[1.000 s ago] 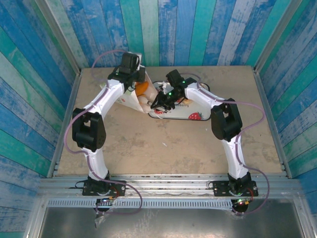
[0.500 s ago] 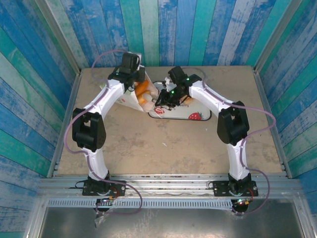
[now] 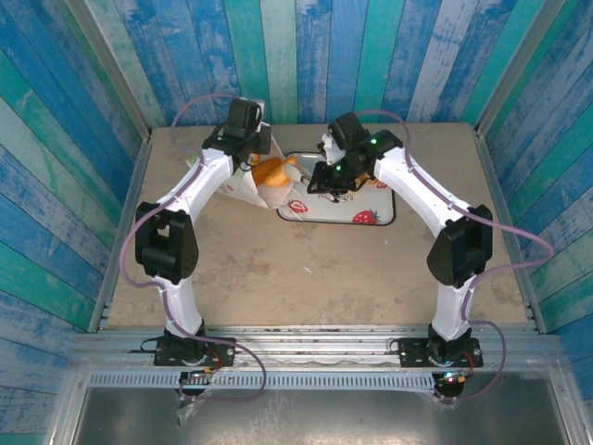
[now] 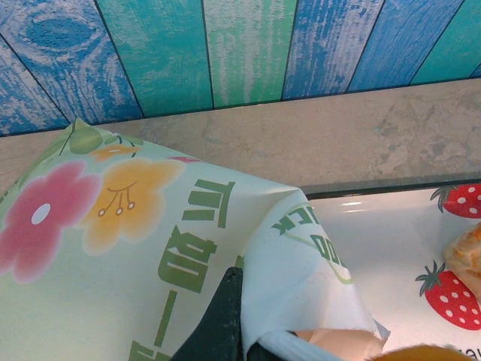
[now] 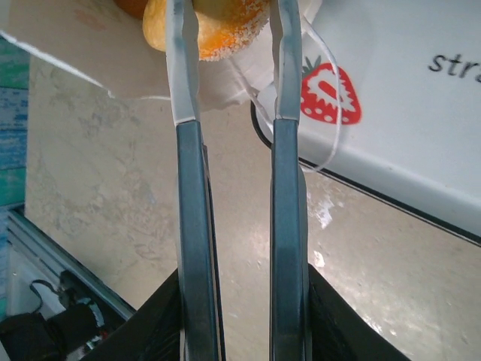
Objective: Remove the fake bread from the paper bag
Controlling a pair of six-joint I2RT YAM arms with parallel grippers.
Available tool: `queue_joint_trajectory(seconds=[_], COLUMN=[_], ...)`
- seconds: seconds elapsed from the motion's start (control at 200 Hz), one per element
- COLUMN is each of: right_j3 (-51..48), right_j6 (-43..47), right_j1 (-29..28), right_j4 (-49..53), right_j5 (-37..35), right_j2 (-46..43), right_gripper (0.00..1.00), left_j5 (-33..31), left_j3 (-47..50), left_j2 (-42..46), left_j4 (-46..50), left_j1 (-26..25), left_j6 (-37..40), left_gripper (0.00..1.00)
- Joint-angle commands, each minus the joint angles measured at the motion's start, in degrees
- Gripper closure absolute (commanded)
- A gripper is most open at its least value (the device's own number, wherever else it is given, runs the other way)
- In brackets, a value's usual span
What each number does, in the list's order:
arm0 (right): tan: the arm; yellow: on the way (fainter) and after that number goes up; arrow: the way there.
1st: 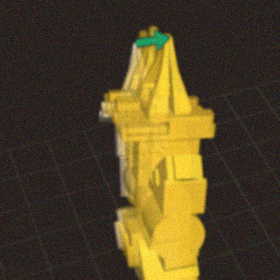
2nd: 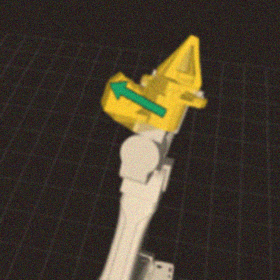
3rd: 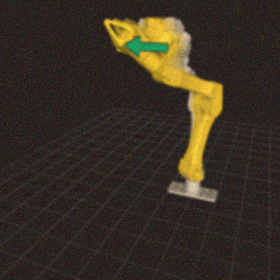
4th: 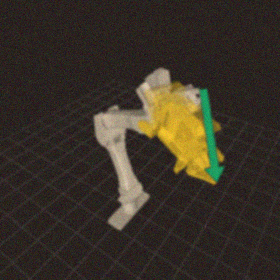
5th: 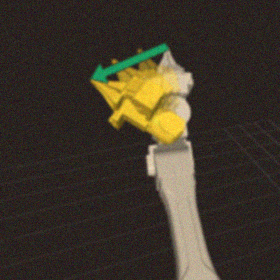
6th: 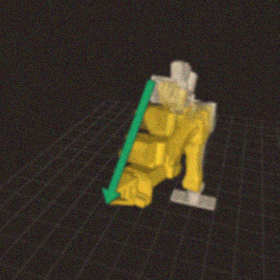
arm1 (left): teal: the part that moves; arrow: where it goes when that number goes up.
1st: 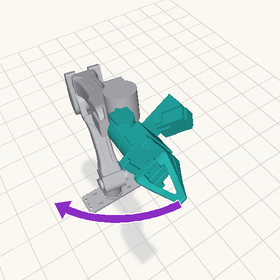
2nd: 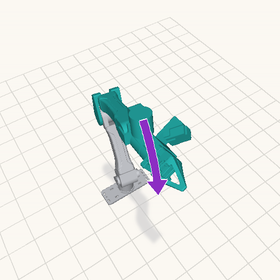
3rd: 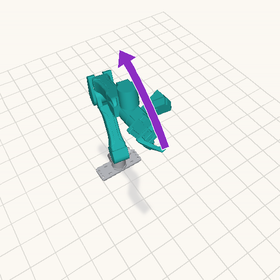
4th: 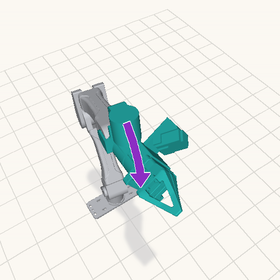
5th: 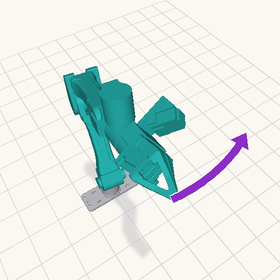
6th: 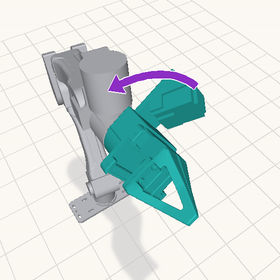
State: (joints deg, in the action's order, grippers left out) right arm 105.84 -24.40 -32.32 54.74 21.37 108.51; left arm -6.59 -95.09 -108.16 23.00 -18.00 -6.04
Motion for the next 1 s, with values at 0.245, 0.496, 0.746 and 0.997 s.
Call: queue_joint_trajectory(seconds=[0.245,0.496,0.746,0.997], right_j3=[-2.8,-10.1,-14.2,-14.0], right_j6=[5.7,6.2,7.3,8.2], right_j1=[-0.1,3.7,8.5,9.8], right_j4=[15.2,17.6,19.5,21.1], right_j5=[-14.4,-21.2,-28.8,-36.9], right_j2=[-10.9,-15.8,-19.1,-17.8], right_gripper=[0.96,0.94,0.91,0.88], left_j5=[-2.1,-2.1,-2.1,-1.7], left_j3=[-2.2,-2.3,-2.6,-2.3], left_j2=[4.4,4.3,4.4,4.4], left_j4=[2.5,2.5,2.6,2.1], left_j1=[0.1,0.1,0.1,0.1], left_j6=[0.4,0.2,0.0,-0.5], left_gripper=[1.0,1.0,1.0,1.0])
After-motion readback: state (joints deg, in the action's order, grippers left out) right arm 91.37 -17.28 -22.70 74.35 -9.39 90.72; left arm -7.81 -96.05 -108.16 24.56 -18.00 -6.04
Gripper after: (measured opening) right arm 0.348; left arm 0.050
